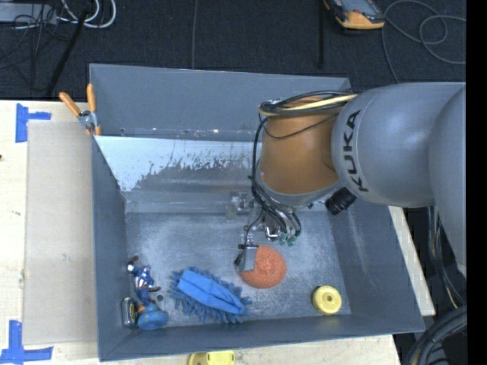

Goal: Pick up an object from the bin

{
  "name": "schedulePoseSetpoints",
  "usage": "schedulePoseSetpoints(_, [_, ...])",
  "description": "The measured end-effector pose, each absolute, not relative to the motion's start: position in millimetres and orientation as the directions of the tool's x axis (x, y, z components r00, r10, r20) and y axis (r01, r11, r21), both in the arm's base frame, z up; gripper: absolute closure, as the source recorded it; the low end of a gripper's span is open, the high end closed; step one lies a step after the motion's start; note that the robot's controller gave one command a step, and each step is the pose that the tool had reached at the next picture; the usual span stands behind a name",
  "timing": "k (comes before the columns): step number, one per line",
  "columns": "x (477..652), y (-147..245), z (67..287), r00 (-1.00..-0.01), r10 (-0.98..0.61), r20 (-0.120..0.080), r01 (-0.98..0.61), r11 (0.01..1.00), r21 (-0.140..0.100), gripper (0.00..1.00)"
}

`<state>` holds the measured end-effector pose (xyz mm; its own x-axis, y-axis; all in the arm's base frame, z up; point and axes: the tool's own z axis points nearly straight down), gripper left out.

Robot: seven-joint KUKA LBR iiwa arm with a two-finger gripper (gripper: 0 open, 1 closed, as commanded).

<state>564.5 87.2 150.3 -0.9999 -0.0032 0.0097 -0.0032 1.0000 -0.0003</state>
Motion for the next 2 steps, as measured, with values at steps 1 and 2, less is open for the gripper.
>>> schedulePoseSetpoints(1, [566.2,86.8,155.0,-1.0,-0.001,0.002,-0.001,1.0,0.0,0.0])
schedulePoseSetpoints(2, [521.2,72.2,142.6,-0.998,0.055,0.0,0.055,0.998,0.0,0.0])
